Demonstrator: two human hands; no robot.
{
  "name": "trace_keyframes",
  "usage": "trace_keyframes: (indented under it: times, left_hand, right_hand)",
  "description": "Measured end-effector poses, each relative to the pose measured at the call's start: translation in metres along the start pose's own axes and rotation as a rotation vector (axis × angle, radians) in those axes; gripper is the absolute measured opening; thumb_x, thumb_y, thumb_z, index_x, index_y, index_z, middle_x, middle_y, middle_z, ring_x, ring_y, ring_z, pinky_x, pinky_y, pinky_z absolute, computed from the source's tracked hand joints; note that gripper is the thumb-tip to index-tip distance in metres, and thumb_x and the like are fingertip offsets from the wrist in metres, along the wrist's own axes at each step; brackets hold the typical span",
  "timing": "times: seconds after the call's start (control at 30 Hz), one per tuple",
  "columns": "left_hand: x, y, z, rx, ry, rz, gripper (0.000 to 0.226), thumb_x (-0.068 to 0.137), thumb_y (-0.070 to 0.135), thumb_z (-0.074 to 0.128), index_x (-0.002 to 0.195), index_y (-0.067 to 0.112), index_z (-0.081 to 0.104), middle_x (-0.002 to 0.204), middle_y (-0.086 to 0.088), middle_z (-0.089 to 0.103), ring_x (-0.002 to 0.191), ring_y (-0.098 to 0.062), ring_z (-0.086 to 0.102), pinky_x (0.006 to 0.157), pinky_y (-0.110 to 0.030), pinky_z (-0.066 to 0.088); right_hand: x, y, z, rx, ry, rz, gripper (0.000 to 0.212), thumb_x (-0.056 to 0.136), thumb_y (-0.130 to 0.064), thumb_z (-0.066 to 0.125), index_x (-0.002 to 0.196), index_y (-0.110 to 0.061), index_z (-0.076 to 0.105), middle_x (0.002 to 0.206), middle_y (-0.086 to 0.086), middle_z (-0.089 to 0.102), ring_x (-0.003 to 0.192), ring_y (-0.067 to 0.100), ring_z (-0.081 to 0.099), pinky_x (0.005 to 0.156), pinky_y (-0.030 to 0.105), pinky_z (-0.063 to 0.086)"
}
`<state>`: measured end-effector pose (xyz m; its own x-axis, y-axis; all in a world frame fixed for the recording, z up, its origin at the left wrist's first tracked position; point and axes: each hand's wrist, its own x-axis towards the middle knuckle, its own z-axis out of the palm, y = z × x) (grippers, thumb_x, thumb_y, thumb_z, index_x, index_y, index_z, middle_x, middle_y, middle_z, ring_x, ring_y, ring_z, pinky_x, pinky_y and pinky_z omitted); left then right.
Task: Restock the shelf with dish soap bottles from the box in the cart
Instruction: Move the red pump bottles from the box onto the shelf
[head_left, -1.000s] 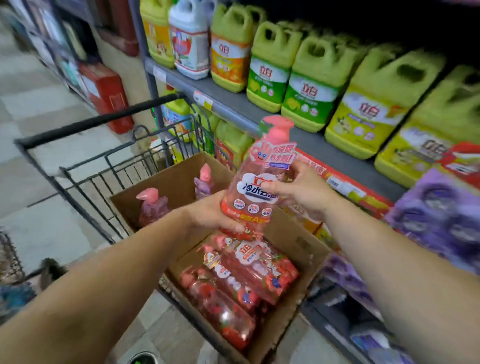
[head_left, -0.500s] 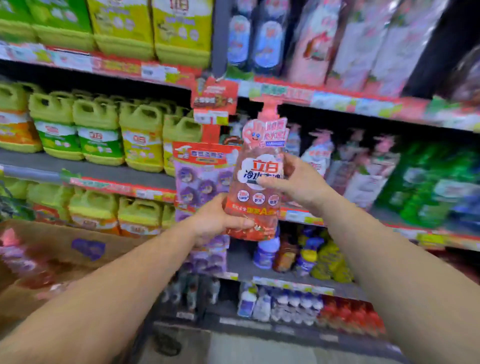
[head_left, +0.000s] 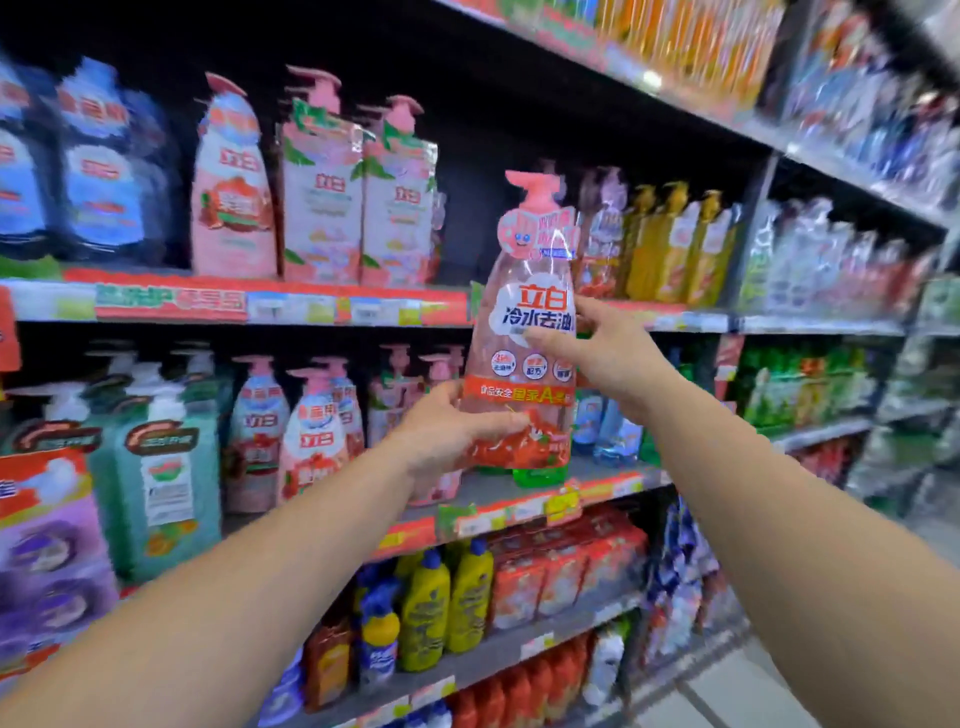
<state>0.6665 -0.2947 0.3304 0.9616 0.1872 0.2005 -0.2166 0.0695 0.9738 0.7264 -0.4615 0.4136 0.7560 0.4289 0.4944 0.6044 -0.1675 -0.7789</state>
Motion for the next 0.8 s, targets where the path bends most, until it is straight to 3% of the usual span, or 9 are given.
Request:
trace_keyframes:
  times: [0.07, 0.13, 0.2, 0.3, 0.43, 0.6, 0.7, 0.8]
  left_hand:
    - [0.034, 0.017, 0.016, 0.060, -0.035, 0.057, 0.069, 0.053, 0.021, 0.092, 0.115, 0.010, 0.064, 0.102, -0.007, 0.075, 0.094, -0.024, 0.073, 0.091, -0.042, 0.056]
    - [0.067, 0.039, 0.029, 0.124, -0.092, 0.115, 0.053, 0.061, 0.020, 0.090, 0.110, 0.010, 0.069, 0.100, -0.006, 0.076, 0.093, -0.024, 0.073, 0.091, -0.040, 0.056]
    - [0.103, 0.064, 0.038, 0.165, -0.119, 0.158, 0.046, 0.064, 0.019, 0.088, 0.106, 0.010, 0.072, 0.097, -0.005, 0.077, 0.091, -0.022, 0.073, 0.089, -0.038, 0.056]
    - [0.153, 0.095, 0.051, 0.269, -0.155, 0.200, 0.054, 0.055, 0.028, 0.092, 0.103, 0.012, 0.073, 0.096, -0.003, 0.077, 0.090, -0.020, 0.073, 0.089, -0.036, 0.055]
    - [0.209, 0.120, 0.068, 0.371, -0.144, 0.255, 0.032, 0.071, 0.017, 0.086, 0.100, 0.015, 0.074, 0.087, 0.002, 0.077, 0.077, -0.010, 0.073, 0.070, -0.024, 0.058]
    - [0.274, 0.119, 0.081, 0.457, -0.088, 0.265, 0.025, 0.071, 0.016, 0.086, 0.093, 0.018, 0.074, 0.086, 0.003, 0.076, 0.074, -0.007, 0.072, 0.075, -0.024, 0.060]
    - [0.313, 0.110, 0.081, 0.497, -0.017, 0.235, 0.028, 0.069, 0.018, 0.088, 0.093, 0.021, 0.074, 0.090, 0.004, 0.077, 0.084, -0.011, 0.072, 0.079, -0.026, 0.058]
    - [0.350, 0.100, 0.079, 0.541, 0.079, 0.178, 0.033, 0.068, 0.022, 0.089, 0.097, 0.018, 0.073, 0.090, 0.003, 0.076, 0.082, -0.010, 0.071, 0.075, -0.024, 0.055]
  right_hand:
    - [0.024, 0.003, -0.022, 0.041, 0.079, -0.015, 0.039, 0.074, -0.036, 0.081, 0.108, -0.023, 0.070, 0.100, 0.000, 0.075, 0.092, 0.023, 0.073, 0.081, 0.043, 0.060]
    - [0.051, 0.004, -0.041, 0.079, 0.150, -0.049, 0.035, 0.079, -0.027, 0.079, 0.111, -0.018, 0.069, 0.100, 0.002, 0.075, 0.090, 0.022, 0.073, 0.076, 0.039, 0.059]
    - [0.081, 0.003, -0.058, 0.126, 0.224, -0.085, 0.044, 0.078, -0.027, 0.080, 0.117, -0.014, 0.065, 0.100, 0.004, 0.075, 0.087, 0.021, 0.073, 0.071, 0.036, 0.057]
    - [0.123, 0.005, -0.080, 0.169, 0.314, -0.119, 0.061, 0.074, -0.035, 0.082, 0.125, -0.015, 0.056, 0.106, 0.004, 0.073, 0.088, 0.020, 0.073, 0.066, 0.033, 0.057]
    - [0.168, 0.017, -0.101, 0.118, 0.391, -0.190, 0.054, 0.080, -0.035, 0.077, 0.126, -0.022, 0.053, 0.108, -0.001, 0.070, 0.093, 0.016, 0.071, 0.073, 0.037, 0.059]
    - [0.231, 0.050, -0.117, 0.098, 0.394, -0.211, 0.051, 0.083, -0.034, 0.075, 0.129, -0.025, 0.054, 0.112, -0.002, 0.069, 0.096, 0.016, 0.070, 0.077, 0.040, 0.061]
    - [0.273, 0.079, -0.119, 0.120, 0.348, -0.224, 0.055, 0.082, -0.035, 0.076, 0.131, -0.025, 0.054, 0.115, 0.000, 0.068, 0.098, 0.016, 0.069, 0.078, 0.039, 0.061]
    - [0.317, 0.110, -0.119, 0.114, 0.293, -0.230, 0.047, 0.080, -0.035, 0.077, 0.121, -0.026, 0.058, 0.110, -0.002, 0.070, 0.097, 0.015, 0.069, 0.083, 0.040, 0.060]
